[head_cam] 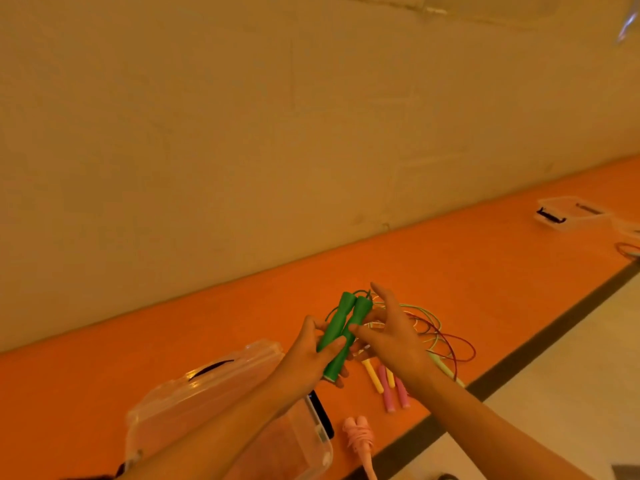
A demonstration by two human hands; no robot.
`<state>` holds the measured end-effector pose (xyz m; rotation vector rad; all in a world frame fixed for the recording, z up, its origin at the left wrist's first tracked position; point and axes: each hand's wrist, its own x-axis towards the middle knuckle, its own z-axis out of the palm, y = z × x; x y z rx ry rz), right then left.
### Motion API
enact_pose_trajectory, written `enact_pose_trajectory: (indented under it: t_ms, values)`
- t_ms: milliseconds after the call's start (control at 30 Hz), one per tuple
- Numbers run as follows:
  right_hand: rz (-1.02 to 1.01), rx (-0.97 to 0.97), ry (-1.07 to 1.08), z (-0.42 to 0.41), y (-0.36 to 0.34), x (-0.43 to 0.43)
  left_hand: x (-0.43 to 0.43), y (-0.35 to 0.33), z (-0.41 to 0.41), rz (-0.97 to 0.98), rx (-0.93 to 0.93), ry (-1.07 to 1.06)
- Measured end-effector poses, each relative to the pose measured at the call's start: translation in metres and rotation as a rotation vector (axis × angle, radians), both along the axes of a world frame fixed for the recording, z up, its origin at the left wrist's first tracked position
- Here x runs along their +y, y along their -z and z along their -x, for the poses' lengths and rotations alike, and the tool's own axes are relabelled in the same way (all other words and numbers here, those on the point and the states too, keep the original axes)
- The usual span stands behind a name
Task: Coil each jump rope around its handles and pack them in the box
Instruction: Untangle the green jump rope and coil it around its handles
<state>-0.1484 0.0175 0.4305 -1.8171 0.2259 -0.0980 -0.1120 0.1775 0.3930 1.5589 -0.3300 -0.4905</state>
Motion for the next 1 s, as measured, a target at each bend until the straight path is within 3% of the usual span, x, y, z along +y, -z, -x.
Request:
enact_pose_trajectory:
  t_ms: [133, 267, 367, 500, 800, 1000]
  values:
    - [0.087, -0.052, -0.028, -0.002, 0.003, 0.007, 0.021, -0.010, -0.001, -0.059, -0.075, 0.024]
    - [0.736, -0.242, -0.053, -0.015, 0.018, -0.004, 0.043, -0.008, -0.007, -0.118, -0.121, 0.068]
    - [0.883, -0.314, -0.146, -0.029, 0.019, -0.010, 0.050, -0.004, -0.013, -0.152, -0.126, 0.107]
    - [0.894, -0.343, -0.274, -0.045, 0.016, -0.017, 0.048, -0.005, -0.018, -0.134, -0.127, 0.168]
    - [0.598, -0.267, -0.394, -0.048, 0.012, -0.017, 0.049, -0.013, -0.026, -0.131, -0.131, 0.148]
    - [0.536, -0.249, -0.411, -0.048, 0.016, -0.003, 0.044, -0.013, -0.023, -0.662, -0.624, 0.115]
